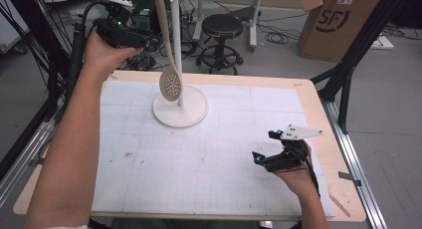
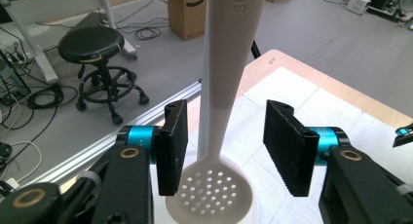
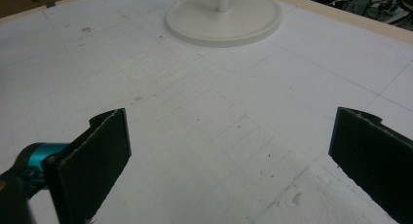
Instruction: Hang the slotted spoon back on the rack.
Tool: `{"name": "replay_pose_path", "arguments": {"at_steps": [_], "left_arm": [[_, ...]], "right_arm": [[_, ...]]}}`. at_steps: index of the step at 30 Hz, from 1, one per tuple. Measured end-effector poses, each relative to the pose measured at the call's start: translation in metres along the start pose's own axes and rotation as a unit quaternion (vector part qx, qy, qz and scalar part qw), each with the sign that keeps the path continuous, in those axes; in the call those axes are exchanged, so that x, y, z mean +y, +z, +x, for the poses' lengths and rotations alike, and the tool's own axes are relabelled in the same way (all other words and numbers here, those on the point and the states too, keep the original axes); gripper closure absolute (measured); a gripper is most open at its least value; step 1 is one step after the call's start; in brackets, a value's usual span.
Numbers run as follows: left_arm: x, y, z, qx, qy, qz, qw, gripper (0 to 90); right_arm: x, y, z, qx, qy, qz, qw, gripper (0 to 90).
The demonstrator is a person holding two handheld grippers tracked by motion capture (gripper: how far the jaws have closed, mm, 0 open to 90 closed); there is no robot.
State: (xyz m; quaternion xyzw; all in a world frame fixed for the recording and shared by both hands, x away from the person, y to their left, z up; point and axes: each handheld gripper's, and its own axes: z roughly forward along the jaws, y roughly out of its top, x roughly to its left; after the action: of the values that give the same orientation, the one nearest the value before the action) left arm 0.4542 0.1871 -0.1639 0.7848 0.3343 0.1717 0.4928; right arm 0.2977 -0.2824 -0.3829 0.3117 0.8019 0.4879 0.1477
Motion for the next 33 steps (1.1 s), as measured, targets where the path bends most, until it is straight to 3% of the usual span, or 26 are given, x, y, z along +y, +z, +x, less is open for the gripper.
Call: {"name": "replay_pose_path", "arguments": {"at_steps": [3, 7, 12, 20, 33], "left_arm": [[0.0, -0.004, -0.001, 0.011, -0.004, 0.01, 0.9999, 46.1], [-0.006, -0.01, -0.001, 0.016, -0.019, -0.001, 0.9997, 42.3], [-0.016, -0.014, 0.002, 0.032, -0.016, 0.004, 0.9994, 35.0], [-0.024, -0.024, 0.003, 0.041, -0.017, -0.014, 0.9989, 23.9], [-0.037, -0.025, -0.005, 0.013, 0.0, -0.024, 0.9996, 15.3]], "right_arm": [[0.0, -0.001, 0.0, 0.0, 0.003, -0.002, 1.0, 0.3], [0.001, -0.001, 0.001, 0.0, 0.002, -0.003, 1.0, 0.3], [0.001, -0.001, 0.001, 0.0, 0.002, -0.002, 1.0, 0.4], [0.001, -0.001, 0.001, 0.0, 0.001, -0.003, 1.0, 0.4], [0.002, -0.005, 0.001, -0.001, 0.003, -0.006, 1.0, 0.4]]}}
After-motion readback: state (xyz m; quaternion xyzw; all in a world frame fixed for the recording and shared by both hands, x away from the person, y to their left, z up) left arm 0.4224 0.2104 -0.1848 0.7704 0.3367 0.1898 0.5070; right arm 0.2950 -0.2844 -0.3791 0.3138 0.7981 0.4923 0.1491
